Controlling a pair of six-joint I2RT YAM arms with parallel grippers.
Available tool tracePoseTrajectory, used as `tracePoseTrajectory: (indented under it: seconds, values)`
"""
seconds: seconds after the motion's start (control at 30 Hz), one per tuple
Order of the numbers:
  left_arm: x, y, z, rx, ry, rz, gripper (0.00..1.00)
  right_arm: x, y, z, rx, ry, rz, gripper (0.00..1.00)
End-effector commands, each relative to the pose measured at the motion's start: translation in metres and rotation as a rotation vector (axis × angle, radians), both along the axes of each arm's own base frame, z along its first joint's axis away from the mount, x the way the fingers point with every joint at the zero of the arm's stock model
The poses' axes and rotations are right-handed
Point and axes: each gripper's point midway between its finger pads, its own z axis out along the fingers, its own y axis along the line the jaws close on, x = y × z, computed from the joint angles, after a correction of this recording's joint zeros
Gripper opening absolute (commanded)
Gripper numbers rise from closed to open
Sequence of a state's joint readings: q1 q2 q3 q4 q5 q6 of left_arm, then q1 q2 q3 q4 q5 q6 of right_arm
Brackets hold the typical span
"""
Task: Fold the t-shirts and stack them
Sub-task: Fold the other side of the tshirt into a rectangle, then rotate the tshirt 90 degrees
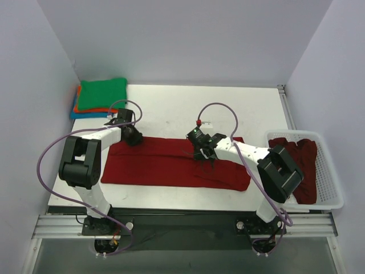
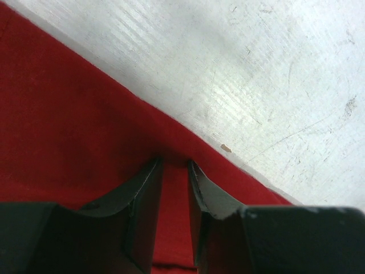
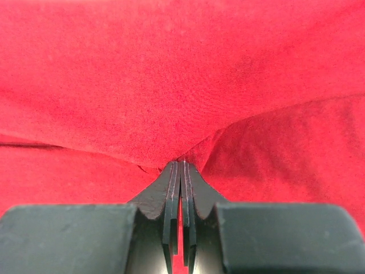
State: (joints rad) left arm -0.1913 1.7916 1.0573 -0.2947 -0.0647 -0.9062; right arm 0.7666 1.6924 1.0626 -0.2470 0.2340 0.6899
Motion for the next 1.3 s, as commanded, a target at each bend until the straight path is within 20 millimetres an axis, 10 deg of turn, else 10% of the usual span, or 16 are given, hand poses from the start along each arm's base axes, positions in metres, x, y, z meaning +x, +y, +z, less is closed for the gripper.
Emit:
tracePoseTrajectory:
  seconds: [0.0,0.17,0.3,0.63,0.97,1.27]
  values:
    - [0.000,0.013,-0.010,0.028,0.019,0.030,0.36,-0.012,-0.006,-0.012,-0.027,0.044,0.018,0.00]
    - [0.007,0.011,0.005,0.012,-0.018,0.014,0.36,-0.012,0.019,-0.027,0.052,0.094,0.066,0.10]
    - [0.016,0.007,0.026,-0.002,-0.064,-0.014,0.38,-0.008,0.027,-0.011,0.103,0.063,0.079,0.41]
    - [0.009,-0.005,0.071,-0.036,-0.171,-0.068,0.46,-0.013,-0.009,0.036,0.161,-0.047,-0.049,0.46]
    - [-0.086,-0.030,0.041,0.035,-0.113,-0.213,0.41,-0.045,-0.101,-0.007,0.188,0.032,-0.346,0.45]
    - [-0.148,-0.062,-0.012,0.132,-0.016,-0.399,0.35,-0.046,-0.124,-0.054,0.174,0.150,-0.447,0.44]
